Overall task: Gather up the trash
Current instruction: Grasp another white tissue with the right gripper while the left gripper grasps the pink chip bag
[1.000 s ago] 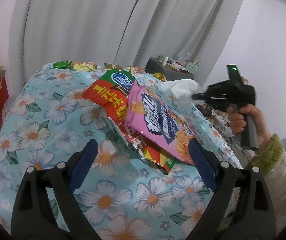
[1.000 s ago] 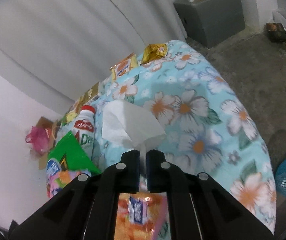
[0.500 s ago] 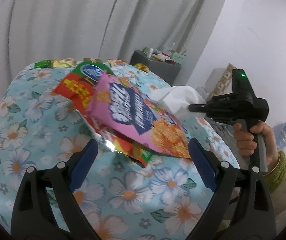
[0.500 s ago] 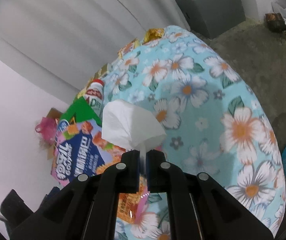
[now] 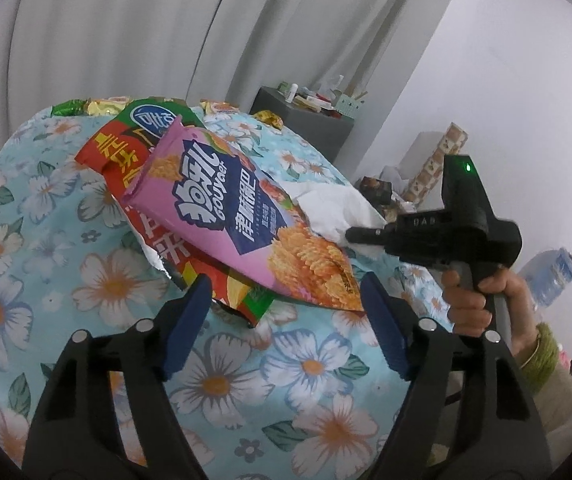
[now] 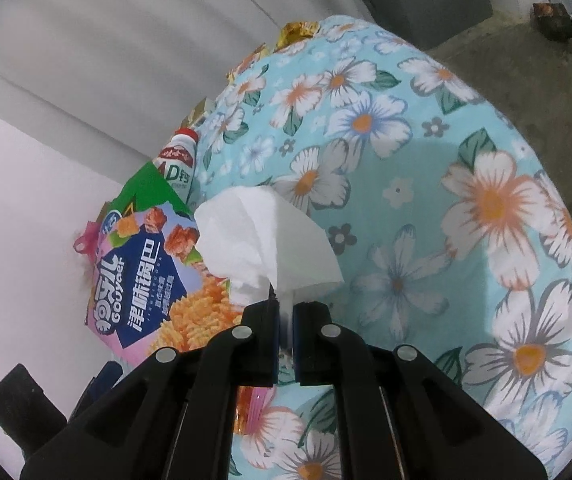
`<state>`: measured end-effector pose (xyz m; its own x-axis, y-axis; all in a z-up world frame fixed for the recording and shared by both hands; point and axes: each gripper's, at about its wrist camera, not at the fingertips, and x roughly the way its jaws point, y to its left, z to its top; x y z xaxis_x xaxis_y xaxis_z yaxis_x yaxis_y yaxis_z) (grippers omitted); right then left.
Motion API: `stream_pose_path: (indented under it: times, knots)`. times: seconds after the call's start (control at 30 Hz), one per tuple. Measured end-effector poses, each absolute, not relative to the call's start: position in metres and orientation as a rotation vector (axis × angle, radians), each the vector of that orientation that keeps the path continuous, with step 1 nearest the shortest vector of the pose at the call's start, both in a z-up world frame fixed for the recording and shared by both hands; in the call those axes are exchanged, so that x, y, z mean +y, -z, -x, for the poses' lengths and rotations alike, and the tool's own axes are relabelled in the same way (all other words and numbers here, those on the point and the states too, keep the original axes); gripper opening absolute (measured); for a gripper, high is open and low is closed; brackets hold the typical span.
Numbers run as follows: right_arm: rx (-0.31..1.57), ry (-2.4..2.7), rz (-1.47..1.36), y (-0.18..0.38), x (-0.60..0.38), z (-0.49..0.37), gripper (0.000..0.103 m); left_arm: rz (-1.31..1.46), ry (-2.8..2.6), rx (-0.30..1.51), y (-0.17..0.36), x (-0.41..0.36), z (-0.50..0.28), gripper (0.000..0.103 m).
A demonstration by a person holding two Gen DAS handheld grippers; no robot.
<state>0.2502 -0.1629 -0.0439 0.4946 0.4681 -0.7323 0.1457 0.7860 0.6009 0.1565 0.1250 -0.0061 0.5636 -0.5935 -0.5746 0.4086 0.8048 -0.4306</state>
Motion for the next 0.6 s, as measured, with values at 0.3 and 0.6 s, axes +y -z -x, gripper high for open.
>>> stream_pose_path:
  times: [0.3,0.6]
  knots:
    - [1.079,-0.224,-0.673,0.052,-0.160,-0.249,0.005,0.392,0.618,0.800,0.015,0.129,-0.178,0.046]
    - [1.093,-0.231,-0.690,0.058,-0.161,-0.250,0.005,0.423,0.648,0.808,0.019,0.119,-0.192,0.031]
